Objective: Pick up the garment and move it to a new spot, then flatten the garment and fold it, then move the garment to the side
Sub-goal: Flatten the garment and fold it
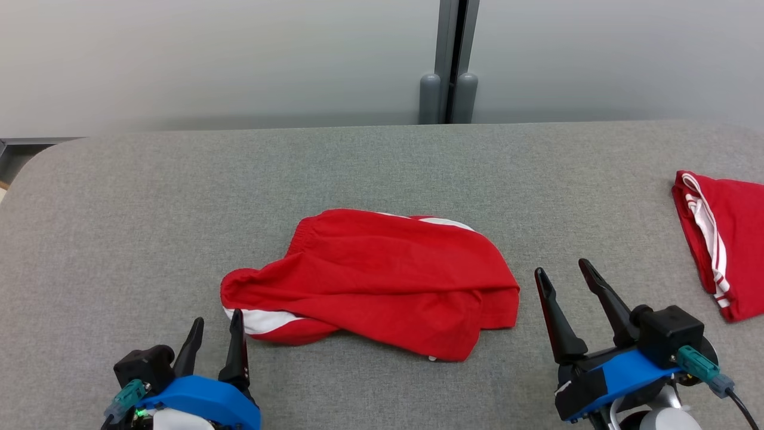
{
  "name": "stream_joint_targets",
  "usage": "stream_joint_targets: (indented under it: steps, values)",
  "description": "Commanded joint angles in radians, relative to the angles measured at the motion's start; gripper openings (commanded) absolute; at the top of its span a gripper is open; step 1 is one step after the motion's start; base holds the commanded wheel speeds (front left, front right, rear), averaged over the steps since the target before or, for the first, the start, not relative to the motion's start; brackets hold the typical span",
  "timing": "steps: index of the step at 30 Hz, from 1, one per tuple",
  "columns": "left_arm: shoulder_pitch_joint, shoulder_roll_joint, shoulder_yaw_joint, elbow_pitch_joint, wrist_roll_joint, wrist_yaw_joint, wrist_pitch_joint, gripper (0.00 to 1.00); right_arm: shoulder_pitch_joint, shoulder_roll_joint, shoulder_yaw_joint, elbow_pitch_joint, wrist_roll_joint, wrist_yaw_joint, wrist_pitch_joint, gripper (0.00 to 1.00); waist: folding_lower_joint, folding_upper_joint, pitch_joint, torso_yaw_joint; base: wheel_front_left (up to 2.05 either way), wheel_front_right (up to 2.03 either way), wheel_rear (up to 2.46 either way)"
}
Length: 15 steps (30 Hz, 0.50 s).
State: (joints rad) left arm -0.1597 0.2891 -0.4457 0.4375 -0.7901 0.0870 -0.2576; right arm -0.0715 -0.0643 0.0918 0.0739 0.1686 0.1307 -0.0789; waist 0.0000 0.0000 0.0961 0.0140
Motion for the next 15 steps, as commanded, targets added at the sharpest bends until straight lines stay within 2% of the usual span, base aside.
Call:
stream_joint_targets:
  steps: [1,8,11,15]
  values:
    - [0.013,0.000,-0.005,-0.003,0.009,0.003,-0.002,1.00,0.011,0.003,0.001,0.003,0.004,0.000,0.000,1.00,0.0000,0.0000,-0.004,0.000,0.00,0.00,0.00]
    - [0.047,0.000,0.042,-0.107,0.089,0.017,-0.008,1.00,0.023,0.002,-0.007,0.004,0.005,0.000,-0.004,1.00,0.0000,0.0000,-0.018,0.005,0.00,0.00,0.00]
    - [0.084,-0.010,0.090,-0.189,0.174,0.006,-0.007,1.00,0.029,0.003,-0.013,-0.001,0.002,0.000,-0.003,1.00,0.0000,0.0000,-0.021,0.008,0.00,0.00,0.00]
    - [0.122,-0.041,0.181,-0.269,0.274,-0.029,-0.008,1.00,0.035,0.003,-0.016,-0.003,0.001,0.000,0.000,1.00,0.0000,0.0000,-0.024,0.011,0.00,0.00,0.00]
